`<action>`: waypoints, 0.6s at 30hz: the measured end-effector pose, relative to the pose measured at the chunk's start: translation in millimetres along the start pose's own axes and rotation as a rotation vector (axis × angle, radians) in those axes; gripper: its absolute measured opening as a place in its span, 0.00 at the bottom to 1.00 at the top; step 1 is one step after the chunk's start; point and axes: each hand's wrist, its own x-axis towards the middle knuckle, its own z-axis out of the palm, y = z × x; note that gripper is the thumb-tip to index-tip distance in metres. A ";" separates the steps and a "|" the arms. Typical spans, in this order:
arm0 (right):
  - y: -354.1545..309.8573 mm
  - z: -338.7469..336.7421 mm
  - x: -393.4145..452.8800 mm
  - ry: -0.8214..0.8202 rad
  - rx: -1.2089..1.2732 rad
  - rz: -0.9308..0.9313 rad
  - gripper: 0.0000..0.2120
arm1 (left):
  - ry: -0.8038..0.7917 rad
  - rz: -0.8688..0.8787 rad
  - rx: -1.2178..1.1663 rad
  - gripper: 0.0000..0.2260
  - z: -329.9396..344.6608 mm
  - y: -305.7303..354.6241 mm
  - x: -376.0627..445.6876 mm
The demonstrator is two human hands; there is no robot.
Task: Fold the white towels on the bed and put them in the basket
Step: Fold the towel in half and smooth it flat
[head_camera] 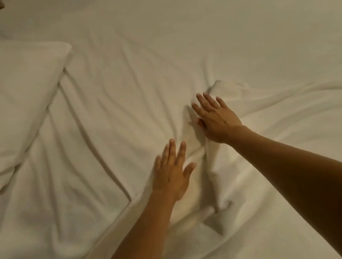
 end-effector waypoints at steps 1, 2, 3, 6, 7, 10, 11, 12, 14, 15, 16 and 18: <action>1.7 -0.1 14.1 -0.011 0.002 0.000 0.26 | 0.020 -0.012 -0.024 0.29 8.7 -0.7 1.2; 4.5 1.2 26.5 -0.028 0.007 0.010 0.26 | 0.055 -0.019 -0.033 0.30 16.9 -0.8 1.9; 8.8 3.5 36.4 -0.054 0.015 0.026 0.26 | 0.101 -0.024 -0.029 0.30 24.2 -0.5 2.0; 28.0 15.0 49.3 -0.104 0.003 0.094 0.27 | 0.189 -0.041 -0.032 0.30 39.4 -2.3 2.2; 36.2 19.4 48.1 -0.078 -0.008 0.128 0.27 | 0.196 -0.034 -0.029 0.29 42.5 -3.1 2.8; 64.4 26.8 38.3 0.083 -0.028 0.215 0.26 | 0.215 -0.030 -0.008 0.29 45.5 -4.8 3.7; 73.5 27.8 35.0 0.137 -0.039 0.221 0.26 | 0.218 -0.035 0.003 0.29 45.6 -4.4 3.7; 80.9 27.7 32.5 0.185 -0.043 0.212 0.26 | 0.215 -0.042 0.010 0.29 45.7 -3.6 3.7; 90.3 24.9 30.3 0.271 -0.034 0.176 0.24 | 0.206 -0.046 0.016 0.29 45.2 -2.6 3.8; 92.5 23.1 30.5 0.313 -0.028 0.166 0.23 | 0.205 -0.045 0.018 0.30 45.2 -2.6 3.8; 93.4 20.9 31.8 0.352 -0.024 0.166 0.24 | 0.204 -0.045 0.019 0.29 45.5 -3.1 3.7; 92.7 15.8 35.7 0.379 -0.008 0.167 0.21 | 0.207 -0.047 0.021 0.29 46.4 -3.8 2.9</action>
